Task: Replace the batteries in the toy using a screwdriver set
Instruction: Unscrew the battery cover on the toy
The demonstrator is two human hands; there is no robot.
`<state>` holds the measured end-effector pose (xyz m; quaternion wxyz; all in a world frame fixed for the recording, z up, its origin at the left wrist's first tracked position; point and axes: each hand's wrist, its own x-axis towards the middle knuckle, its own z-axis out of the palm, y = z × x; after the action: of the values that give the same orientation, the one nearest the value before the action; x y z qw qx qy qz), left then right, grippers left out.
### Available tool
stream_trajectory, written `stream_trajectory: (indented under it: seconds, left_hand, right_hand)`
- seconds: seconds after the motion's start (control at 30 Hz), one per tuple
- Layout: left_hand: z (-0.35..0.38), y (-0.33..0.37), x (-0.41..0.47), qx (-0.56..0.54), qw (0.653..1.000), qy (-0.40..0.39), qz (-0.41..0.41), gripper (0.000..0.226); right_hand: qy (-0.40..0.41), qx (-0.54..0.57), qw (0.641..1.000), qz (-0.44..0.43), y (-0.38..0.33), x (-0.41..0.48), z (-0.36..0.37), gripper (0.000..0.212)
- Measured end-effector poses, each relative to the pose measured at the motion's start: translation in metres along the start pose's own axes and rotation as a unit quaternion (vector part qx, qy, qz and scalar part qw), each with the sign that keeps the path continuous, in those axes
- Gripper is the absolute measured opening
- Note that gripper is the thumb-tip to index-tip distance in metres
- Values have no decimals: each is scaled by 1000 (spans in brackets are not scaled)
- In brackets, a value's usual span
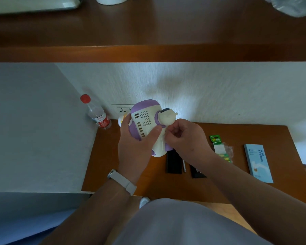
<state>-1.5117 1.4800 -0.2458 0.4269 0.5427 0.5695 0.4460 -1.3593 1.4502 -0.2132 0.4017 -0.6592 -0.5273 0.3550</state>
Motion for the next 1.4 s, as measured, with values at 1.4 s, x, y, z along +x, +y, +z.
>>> stream_trajectory:
  seconds: [1.4]
  left_hand:
    - [-39, -60, -12, -10, 983, 26, -181, 85]
  right_hand:
    - [-131, -159, 967, 148, 175, 16, 38, 10]
